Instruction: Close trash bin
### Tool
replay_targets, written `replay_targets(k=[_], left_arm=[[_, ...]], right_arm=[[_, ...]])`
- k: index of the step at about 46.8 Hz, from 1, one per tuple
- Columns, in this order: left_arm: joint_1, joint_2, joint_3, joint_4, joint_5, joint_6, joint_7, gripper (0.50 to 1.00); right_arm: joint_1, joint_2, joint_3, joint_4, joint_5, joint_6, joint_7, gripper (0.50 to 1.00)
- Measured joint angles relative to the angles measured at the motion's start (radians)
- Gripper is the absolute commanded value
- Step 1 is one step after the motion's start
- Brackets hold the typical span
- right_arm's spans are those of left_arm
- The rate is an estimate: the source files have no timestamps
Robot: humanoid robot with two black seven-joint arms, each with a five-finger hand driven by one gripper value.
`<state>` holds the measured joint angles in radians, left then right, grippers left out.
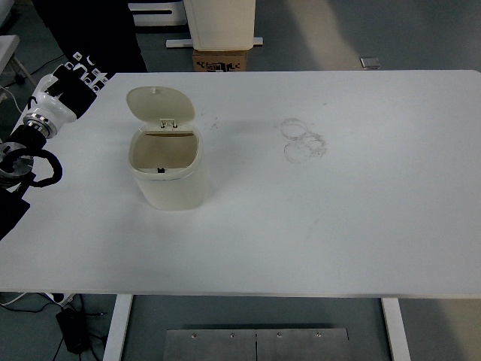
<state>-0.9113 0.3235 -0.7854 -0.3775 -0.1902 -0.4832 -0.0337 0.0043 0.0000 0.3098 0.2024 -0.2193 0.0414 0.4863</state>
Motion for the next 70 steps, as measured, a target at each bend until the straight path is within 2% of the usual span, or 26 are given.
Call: replay_targets(k=[29,37,43,52,62,70], left_arm=[[-0.007,0.015,0.000,-0.018,0.000,0.002,0.000,1.000],[-0.007,0.016,0.001,-0.047,-0.001,0.022,0.000,1.000],[-0.003,0.024,-0.003,-0.118,-0.010,0.040,0.000,1.000],[0.008,0.121,0.005,-0.258,-0.004,0.063,0.003,1.000],[-0.006,0.203,0.014,-0.303,0.002,0.060,0.015,1.000],[-0.034,0.258,0.080,-0.410,0.002,0.065,0.017,1.000]], right_arm=[[0.000,0.000,0.000,0.000,0.000,0.000,-0.001,0.991],[-0.001,0.000,0.000,0.000,0.000,0.000,0.000,0.991],[0.000,0.000,0.000,0.000,0.000,0.000,0.000,0.991],[0.000,0.000,0.000,0.000,0.000,0.000,0.000,0.991],[0.000,0.000,0.000,0.000,0.000,0.000,0.000,0.991],[-0.001,0.000,0.000,0.000,0.000,0.000,-0.001,0.991]])
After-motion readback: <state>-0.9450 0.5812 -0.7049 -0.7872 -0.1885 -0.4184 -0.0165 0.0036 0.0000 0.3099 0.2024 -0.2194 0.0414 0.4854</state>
